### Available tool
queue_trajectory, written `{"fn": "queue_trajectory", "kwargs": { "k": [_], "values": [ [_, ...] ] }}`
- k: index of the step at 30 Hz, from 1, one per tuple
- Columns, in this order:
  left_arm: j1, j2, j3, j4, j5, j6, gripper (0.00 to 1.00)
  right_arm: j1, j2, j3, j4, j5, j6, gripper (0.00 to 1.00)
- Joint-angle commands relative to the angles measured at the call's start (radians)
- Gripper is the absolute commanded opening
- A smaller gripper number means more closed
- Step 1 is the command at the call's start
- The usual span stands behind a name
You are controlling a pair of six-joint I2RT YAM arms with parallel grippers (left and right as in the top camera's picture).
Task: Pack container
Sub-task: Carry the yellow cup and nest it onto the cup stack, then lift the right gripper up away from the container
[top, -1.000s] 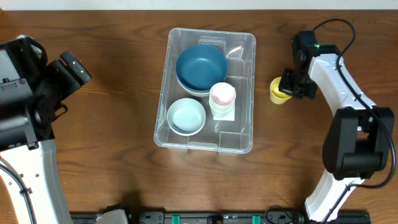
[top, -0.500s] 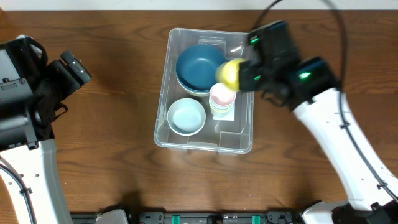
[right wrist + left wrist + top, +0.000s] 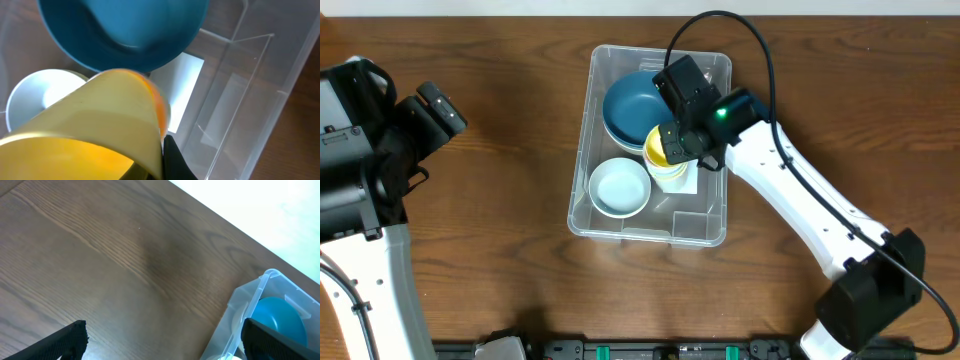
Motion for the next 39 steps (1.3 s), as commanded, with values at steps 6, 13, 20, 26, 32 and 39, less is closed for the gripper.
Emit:
{"fn": "queue_trajectory", "kwargs": {
  "k": [6,13,20,26,32,39],
  "values": [
    [0.005,0.005,0.010,0.000,-0.009,-0.002,0.98,-0.008,-0.005,0.001,-0.006,-0.005,-0.026,0.02],
    [0.005,0.005,0.010,0.000,-0.009,-0.002,0.98,-0.008,-0.020,0.002,-0.012,-0.005,-0.013,0.53],
    [0.005,0.005,0.010,0.000,-0.009,-0.002,0.98,-0.034,-0.107,0.002,-0.006,0.067,0.006,0.68],
    [0.005,0.005,0.010,0.000,-0.009,-0.002,0.98,-0.154,-0.186,0.002,-0.005,0.131,0.054,0.81],
    [0.005,0.005,0.010,0.000,-0.009,-0.002,0.98,-0.267,-0.227,0.002,0.005,0.050,0.054,0.98],
    [0.005,0.005,0.010,0.000,-0.009,-0.002,0.98,-0.264,-0.240,0.002,0.006,-0.109,0.054,0.99]
  ]
}}
